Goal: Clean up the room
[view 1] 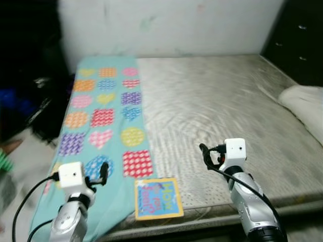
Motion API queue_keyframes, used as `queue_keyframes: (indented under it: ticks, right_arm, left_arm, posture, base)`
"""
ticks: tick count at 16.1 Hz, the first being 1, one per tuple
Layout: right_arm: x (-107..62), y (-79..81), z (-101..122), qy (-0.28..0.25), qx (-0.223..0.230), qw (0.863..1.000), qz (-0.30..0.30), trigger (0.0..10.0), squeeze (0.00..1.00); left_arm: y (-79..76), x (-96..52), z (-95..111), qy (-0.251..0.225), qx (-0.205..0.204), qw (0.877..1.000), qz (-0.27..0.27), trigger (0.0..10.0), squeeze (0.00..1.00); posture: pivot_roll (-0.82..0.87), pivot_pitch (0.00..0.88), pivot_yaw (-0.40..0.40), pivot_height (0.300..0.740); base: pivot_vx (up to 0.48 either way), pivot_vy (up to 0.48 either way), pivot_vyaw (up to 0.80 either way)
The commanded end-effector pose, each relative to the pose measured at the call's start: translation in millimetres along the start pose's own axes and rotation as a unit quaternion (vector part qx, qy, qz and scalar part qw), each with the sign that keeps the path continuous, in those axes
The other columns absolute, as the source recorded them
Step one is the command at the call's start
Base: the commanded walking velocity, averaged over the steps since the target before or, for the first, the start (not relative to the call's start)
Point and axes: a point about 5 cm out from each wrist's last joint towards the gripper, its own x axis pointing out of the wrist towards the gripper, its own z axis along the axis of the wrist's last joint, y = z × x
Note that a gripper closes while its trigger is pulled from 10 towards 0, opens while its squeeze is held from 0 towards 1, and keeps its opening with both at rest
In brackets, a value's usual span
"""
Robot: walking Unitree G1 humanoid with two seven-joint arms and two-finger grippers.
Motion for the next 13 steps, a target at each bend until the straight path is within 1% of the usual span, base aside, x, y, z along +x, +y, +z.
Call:
queue_keyframes:
  ticks: [1,3,7,13]
  right_arm:
    - [2.0,1.1,7.8,-0.013,0.006,1.000,0.003,10.0,0.00]
    - [2.3,-1.8,8.7,-0.015,0.000,1.000,-0.002,10.0,0.00]
    - [-1.3,-5.8,7.1,-0.014,0.007,1.000,-0.013,10.0,0.00]
    - [-4.8,-7.6,6.6,-0.017,0.011,1.000,-0.021,10.0,0.00]
  left_arm:
    - [-1.7,1.1,0.8,-0.002,0.004,1.000,-0.005,10.0,0.00]
    - [-2.2,1.1,1.5,-0.004,0.003,1.000,-0.006,10.0,0.00]
    - [-1.0,0.0,0.3,-0.002,0.002,1.000,-0.005,10.0,0.00]
    - [3.0,-0.5,-1.5,0.004,0.006,1.000,-0.003,10.0,0.00]
  posture:
    - [-0.06,0.000,-0.037,0.740]
    - [-0.06,0.000,-0.034,0.740]
    - [-0.06,0.000,-0.035,0.740]
    - [-0.06,0.000,-0.031,0.740]
  base:
    - [0.000,0.000,0.80]
    - [0.000,0.000,0.00]
    - [0.000,0.000,0.00]
    - [0.000,0.000,0.00]
